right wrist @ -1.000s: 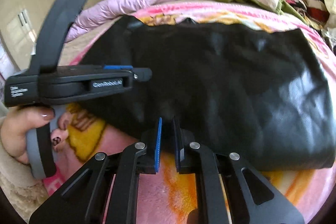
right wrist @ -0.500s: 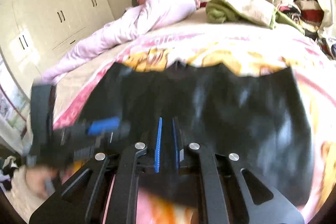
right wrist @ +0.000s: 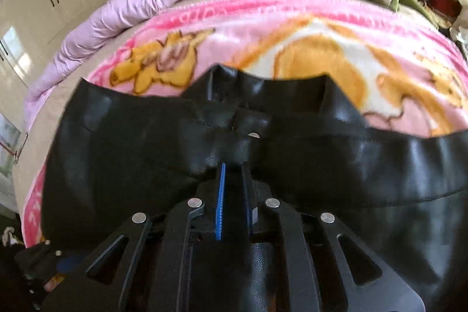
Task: Fold large clothes
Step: 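Grasp the folded jacket edge with the right tool while the left tool presses it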
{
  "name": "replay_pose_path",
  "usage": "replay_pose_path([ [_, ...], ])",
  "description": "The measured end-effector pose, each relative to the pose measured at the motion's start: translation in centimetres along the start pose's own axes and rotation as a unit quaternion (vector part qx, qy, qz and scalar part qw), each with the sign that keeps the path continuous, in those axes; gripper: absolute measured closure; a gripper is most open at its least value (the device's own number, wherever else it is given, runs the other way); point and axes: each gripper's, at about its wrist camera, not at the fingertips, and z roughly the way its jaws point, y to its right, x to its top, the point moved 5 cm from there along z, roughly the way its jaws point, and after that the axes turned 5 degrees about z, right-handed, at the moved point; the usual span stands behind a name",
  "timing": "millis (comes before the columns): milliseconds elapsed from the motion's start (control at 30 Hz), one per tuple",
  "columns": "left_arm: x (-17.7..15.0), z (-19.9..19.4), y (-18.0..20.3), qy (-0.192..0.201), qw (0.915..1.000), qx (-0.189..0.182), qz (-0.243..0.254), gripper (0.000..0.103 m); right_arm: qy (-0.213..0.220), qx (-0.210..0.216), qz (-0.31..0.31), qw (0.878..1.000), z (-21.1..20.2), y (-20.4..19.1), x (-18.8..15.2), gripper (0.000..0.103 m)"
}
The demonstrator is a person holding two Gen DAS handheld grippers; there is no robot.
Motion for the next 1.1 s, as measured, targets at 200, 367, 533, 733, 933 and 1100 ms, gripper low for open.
replay_pose_path([
  [200,0.1,-0.2,-0.2,0.002,1.0000,-0.007,-0.003,0.066,0.003,0.018,0.019,1.000,-0.5,0.5,-0.1,0.094],
  [367,0.7,-2.1,0.2,0.037,0.9992,-0.016,0.002,0.044,0.044,0.054,0.014,0.997,-5.0,-0.7,-1.5,0.091],
  [533,1.7,-4.3,-2.2,0.080,0.9964,0.026,-0.014,0.027,0.083,0.066,0.007,0.994,-9.5,-1.0,-3.9,0.091],
  [733,2.1,-5.3,-7.0,0.086,0.9890,0.101,-0.067,0.010,0.074,0.081,-0.030,0.994,-11.4,-2.7,-8.2,0.091],
  [933,0.7,-4.8,-11.9,0.057,0.9795,0.096,-0.168,0.010,0.032,0.074,-0.036,0.996,-9.8,-3.3,-11.8,0.091],
  [1100,-0.7,-2.9,-13.9,0.021,0.9724,0.055,-0.226,0.010,0.017,0.075,-0.006,0.997,-8.0,-2.5,-13.2,0.091],
])
